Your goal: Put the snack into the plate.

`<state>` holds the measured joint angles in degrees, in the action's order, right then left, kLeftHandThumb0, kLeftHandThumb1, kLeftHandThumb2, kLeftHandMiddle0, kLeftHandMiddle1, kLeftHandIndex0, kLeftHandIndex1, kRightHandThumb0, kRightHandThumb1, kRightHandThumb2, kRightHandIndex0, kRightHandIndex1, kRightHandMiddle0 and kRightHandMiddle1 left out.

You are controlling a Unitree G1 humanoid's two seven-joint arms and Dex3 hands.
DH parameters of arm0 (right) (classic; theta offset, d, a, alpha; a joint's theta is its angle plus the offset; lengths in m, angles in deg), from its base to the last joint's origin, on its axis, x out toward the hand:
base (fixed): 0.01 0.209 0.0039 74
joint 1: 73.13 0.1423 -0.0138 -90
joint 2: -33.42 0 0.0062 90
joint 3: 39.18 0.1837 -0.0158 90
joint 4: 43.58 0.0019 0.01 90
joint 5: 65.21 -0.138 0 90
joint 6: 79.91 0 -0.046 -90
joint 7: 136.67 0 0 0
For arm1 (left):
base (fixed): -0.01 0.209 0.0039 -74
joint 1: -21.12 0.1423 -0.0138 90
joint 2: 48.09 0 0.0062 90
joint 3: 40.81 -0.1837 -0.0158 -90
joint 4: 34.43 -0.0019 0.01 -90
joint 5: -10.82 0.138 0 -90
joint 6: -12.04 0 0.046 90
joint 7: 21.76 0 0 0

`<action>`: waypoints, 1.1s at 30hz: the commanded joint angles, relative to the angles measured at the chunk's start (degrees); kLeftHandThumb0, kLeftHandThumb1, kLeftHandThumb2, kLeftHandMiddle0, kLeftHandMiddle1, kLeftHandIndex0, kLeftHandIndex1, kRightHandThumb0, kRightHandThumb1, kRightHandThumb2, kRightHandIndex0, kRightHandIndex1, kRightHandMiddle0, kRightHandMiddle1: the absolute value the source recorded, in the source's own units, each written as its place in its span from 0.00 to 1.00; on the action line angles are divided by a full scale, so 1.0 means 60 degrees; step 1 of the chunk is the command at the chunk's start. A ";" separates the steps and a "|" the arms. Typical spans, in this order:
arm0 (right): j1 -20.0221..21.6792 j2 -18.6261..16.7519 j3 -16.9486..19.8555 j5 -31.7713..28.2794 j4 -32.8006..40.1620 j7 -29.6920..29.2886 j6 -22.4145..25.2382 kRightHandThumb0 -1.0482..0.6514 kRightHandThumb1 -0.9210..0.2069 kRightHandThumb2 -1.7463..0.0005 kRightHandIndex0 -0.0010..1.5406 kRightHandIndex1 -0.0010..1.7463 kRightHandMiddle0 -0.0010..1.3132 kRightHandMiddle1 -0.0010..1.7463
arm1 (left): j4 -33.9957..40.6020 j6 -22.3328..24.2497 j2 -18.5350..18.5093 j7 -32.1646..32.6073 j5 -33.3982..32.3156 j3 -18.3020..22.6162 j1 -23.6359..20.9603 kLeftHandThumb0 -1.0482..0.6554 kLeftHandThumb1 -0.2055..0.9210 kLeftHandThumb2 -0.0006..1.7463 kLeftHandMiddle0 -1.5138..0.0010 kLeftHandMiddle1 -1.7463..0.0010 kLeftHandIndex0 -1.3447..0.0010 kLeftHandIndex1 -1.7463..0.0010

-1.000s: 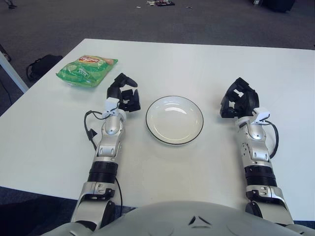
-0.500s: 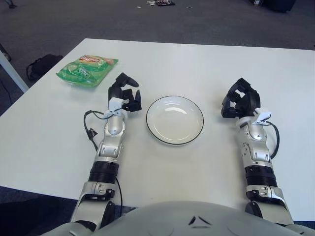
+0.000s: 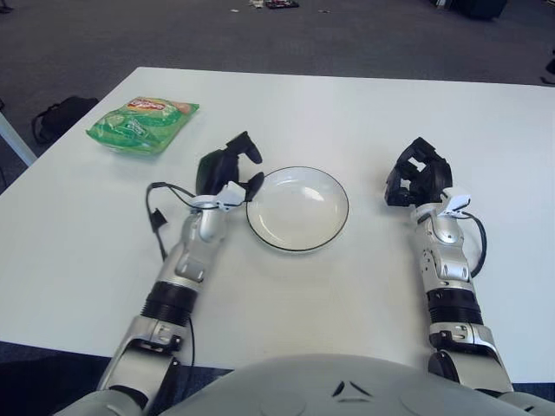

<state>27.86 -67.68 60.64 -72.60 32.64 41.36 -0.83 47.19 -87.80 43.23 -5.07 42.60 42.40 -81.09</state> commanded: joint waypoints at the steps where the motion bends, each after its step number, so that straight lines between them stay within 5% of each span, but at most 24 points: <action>1: -0.1094 -0.0299 0.0029 0.0098 -0.0793 -0.0103 0.0149 0.61 0.88 0.00 0.57 0.99 0.54 1.00 | -0.0041 0.0280 -0.0379 -0.0425 -0.0209 0.0309 -0.0311 0.32 0.40 0.80 0.13 0.00 0.50 0.00; 12: -0.1074 -0.0302 -0.0023 0.0216 -0.0784 -0.0273 0.0344 0.61 0.88 0.00 0.57 0.99 0.53 1.00 | -0.0354 -0.0221 -0.1279 -0.1229 -0.0986 0.0843 -0.1472 0.32 0.41 0.80 0.16 0.00 0.51 0.00; 33: -0.1042 -0.0224 -0.0088 0.0251 -0.0873 -0.0027 0.0320 0.61 0.87 0.00 0.57 1.00 0.53 1.00 | -0.0425 -0.0087 -0.1871 -0.1658 -0.0976 0.1037 -0.2036 0.35 0.53 0.70 0.26 0.00 0.59 0.00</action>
<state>27.82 -66.69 60.52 -71.16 32.02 40.99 1.06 45.63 -87.43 32.93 -15.84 36.55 48.02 -91.78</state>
